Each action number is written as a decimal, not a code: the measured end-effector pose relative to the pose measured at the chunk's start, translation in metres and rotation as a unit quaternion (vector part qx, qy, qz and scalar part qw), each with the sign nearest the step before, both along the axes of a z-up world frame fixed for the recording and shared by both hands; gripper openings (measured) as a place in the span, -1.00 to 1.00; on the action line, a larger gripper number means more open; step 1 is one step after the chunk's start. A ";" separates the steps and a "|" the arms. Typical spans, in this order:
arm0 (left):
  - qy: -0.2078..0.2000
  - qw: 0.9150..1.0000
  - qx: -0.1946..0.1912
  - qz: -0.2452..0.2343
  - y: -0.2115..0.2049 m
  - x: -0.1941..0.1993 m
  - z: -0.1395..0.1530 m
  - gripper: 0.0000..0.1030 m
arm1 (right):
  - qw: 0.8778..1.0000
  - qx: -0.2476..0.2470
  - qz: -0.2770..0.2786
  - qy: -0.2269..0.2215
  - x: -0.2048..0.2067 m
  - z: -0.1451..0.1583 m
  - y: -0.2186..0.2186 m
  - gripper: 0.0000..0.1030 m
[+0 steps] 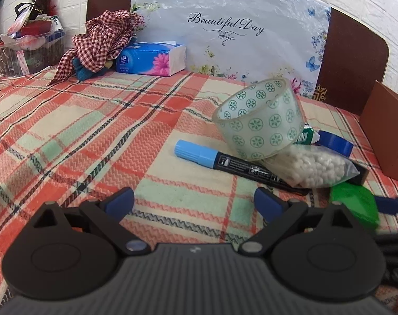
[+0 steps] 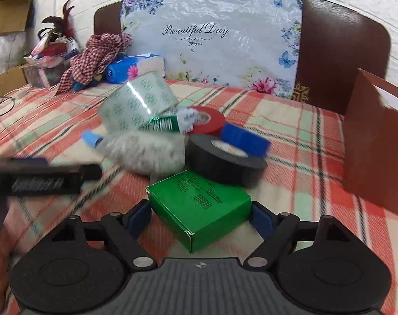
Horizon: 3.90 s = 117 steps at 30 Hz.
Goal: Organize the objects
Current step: 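Move the left gripper back to the pile toward the second green box, then grasp the second green box with the left gripper, then lower the second green box into the brown box and release, then move the left gripper back to the black tape roll, then grasp the black electrical tape roll with the left gripper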
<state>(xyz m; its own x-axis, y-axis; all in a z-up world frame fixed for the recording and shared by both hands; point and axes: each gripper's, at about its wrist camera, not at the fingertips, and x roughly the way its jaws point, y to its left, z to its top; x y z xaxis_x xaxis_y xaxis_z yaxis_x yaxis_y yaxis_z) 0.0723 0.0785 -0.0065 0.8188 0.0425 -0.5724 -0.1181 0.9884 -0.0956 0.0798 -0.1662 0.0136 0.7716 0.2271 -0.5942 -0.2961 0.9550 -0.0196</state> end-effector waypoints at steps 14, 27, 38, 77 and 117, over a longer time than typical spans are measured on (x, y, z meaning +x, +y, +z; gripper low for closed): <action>0.074 0.962 -0.075 -0.254 -0.101 -0.022 0.034 0.70 | 0.998 -0.001 -0.065 0.010 -0.097 -0.001 -0.094 0.79; 0.092 0.925 -0.024 -0.369 -0.196 -0.023 0.057 0.21 | 0.994 -0.014 -0.055 -0.094 -0.107 0.015 -0.096 -0.03; -0.019 0.918 0.001 -0.396 -0.276 0.052 0.126 0.21 | 0.962 -0.041 -0.152 -0.224 -0.030 0.065 -0.154 -0.05; 0.105 0.976 0.078 -0.174 -0.163 -0.006 0.023 0.54 | 0.987 0.074 -0.142 0.014 -0.071 0.002 -0.118 0.48; -0.015 0.999 -0.026 0.037 0.054 -0.008 0.002 0.81 | 0.985 -0.136 0.088 -0.058 -0.119 0.016 -0.016 -0.05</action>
<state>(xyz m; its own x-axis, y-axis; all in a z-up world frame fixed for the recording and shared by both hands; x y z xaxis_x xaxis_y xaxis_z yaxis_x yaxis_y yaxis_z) 0.0642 0.1329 -0.0046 0.8314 0.0738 -0.5507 -0.1869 0.9705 -0.1521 -0.0396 -0.1822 0.0292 0.8006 0.2071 -0.5622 -0.4370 0.8438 -0.3115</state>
